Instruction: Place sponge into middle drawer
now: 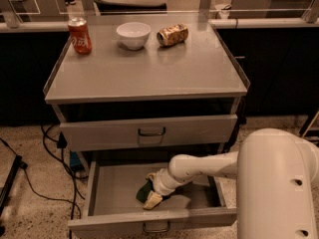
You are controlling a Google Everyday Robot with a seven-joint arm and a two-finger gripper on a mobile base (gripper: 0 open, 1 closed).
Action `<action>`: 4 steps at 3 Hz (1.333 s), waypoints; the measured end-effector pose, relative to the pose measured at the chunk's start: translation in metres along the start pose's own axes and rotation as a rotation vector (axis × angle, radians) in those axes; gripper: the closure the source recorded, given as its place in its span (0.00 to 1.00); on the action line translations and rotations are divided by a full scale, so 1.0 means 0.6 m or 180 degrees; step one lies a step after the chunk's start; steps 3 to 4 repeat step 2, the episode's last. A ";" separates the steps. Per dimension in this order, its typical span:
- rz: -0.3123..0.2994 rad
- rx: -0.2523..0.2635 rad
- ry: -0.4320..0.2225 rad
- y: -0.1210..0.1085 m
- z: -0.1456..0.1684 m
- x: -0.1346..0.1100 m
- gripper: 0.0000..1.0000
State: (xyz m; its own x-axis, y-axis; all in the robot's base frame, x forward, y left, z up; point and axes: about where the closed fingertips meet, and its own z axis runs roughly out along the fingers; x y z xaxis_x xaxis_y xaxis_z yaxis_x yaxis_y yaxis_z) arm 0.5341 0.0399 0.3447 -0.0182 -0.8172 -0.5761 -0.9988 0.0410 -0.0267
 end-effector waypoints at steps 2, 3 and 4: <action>0.0045 0.0044 0.0031 -0.004 -0.011 -0.011 0.00; 0.0045 0.0044 0.0031 -0.004 -0.011 -0.011 0.00; 0.0045 0.0044 0.0031 -0.004 -0.011 -0.011 0.00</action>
Offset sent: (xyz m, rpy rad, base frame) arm 0.0065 0.0001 0.0166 -0.0130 -0.0121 -0.0317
